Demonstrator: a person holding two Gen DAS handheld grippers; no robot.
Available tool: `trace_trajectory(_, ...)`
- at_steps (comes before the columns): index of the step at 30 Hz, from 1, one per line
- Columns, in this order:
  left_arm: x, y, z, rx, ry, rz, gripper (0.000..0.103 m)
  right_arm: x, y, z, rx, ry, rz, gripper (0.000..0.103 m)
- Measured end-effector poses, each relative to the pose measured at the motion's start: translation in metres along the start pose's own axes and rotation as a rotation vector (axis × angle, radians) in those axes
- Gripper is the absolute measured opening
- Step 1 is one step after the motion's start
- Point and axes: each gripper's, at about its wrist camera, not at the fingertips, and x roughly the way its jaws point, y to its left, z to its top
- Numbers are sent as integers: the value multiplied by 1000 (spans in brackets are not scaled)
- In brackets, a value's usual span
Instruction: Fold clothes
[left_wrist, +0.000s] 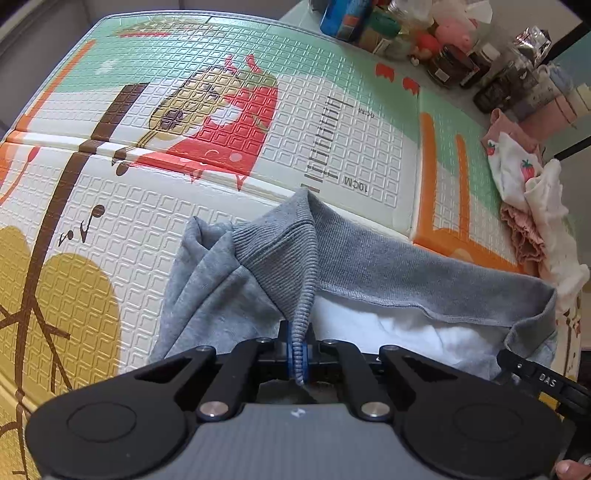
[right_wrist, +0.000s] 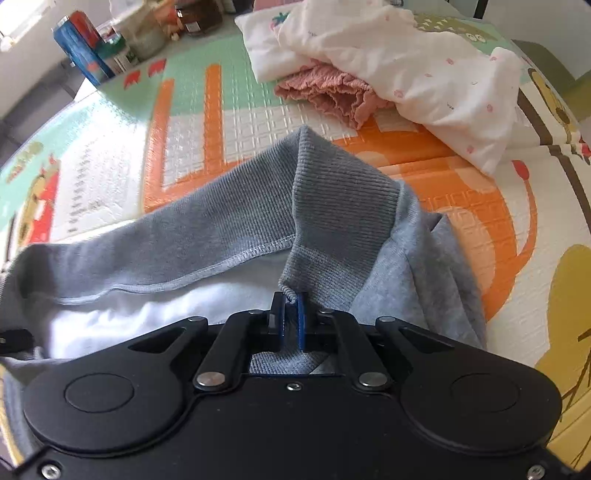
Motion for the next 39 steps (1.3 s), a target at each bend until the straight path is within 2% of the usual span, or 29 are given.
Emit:
trace_trajectory(6, -18, 13, 3, -56, -31, -70, 4, -36, -12, 3, 20, -53, 86, 4)
trace_trajectory(11, -24, 18, 8, -101, -58, -120, 4, -50, -16, 10, 33, -94, 115, 4)
trace_trajectory(17, -27, 21, 26, -164, -111, -126, 4, -51, -18, 29, 82, -168, 140, 4)
trace_trajectory(20, -19, 26, 37, -217, -135, -111, 5, -49, -16, 42, 104, -211, 145, 4)
trace_trajectory(25, 8, 42, 51, -335, -127, -106, 5, -31, -21, 59, 163, -248, 142, 4)
trace_trajectory(29, 26, 48, 56, -372, -114, -110, 6, -9, -22, 63, 170, -248, 106, 3)
trace_trajectory(32, 32, 54, 59, -431, -108, -141, 11, 7, -22, 62, 173, -226, 84, 4)
trace_trajectory(34, 30, 56, 64, -434, -123, -146, 11, 14, -22, 60, 171, -218, 53, 7)
trace_trajectory(36, 26, 55, 68, -419, -145, -141, 15, 16, -24, 59, 183, -225, 21, 27)
trace_trajectory(37, 22, 54, 70, -405, -161, -135, 18, 16, -25, 59, 188, -227, 9, 33)
trace_trajectory(38, 16, 51, 73, -386, -182, -126, 25, 14, -27, 59, 186, -235, 2, 37)
trace_trajectory(39, 11, 49, 75, -366, -203, -116, 34, 10, -27, 59, 176, -253, 2, 37)
